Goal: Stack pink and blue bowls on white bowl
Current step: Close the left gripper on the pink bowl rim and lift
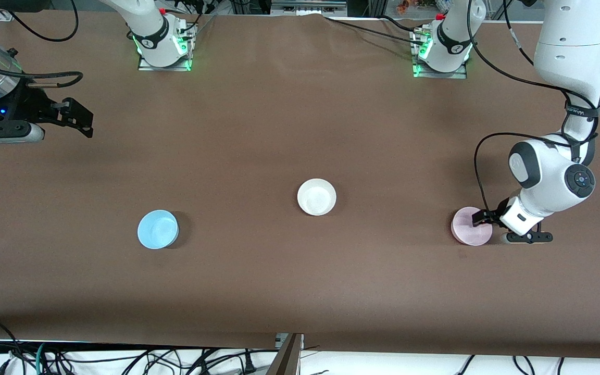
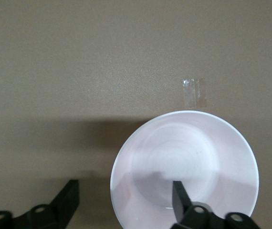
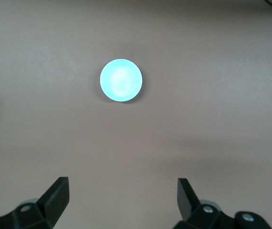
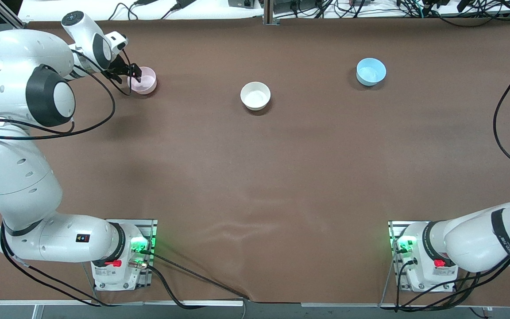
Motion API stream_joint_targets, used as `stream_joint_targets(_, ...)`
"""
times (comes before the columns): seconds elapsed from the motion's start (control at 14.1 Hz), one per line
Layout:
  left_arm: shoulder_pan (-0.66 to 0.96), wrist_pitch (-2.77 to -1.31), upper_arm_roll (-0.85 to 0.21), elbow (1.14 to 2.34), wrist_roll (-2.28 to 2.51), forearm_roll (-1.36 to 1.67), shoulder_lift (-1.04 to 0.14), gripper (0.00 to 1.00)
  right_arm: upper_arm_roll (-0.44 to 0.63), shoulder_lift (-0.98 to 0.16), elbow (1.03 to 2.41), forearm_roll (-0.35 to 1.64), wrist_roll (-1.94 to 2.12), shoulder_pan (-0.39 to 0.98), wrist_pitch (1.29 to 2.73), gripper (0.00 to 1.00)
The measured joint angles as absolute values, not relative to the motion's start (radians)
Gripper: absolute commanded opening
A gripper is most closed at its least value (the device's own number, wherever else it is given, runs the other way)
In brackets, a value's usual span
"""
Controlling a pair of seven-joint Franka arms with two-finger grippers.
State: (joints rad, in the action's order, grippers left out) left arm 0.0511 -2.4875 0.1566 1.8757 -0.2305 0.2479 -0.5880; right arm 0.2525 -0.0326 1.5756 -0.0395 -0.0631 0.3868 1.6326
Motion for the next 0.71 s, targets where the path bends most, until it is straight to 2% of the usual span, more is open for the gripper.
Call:
stream_joint_targets(0.14,0.051,-2.488,0.158,1.881,-0.232,0.248,-0.588,0.35,0.252,-0.033,1.576,-0.040,-0.063,0.387,1.633,1.00)
stream_joint_targets(0.35,0.051,-2.489,0.158,1.885,-0.240,0.248,-0.588,0.02,0.252,-0.033,1.576,-0.040,-0.063,0.387,1.633,1.00)
stream_joint_targets(0.71,0.062,-2.490,0.158,1.885,-0.262,0.248,-0.561,0.00,0.253,-0.033,1.576,-0.040,-0.063,0.387,1.633,1.00)
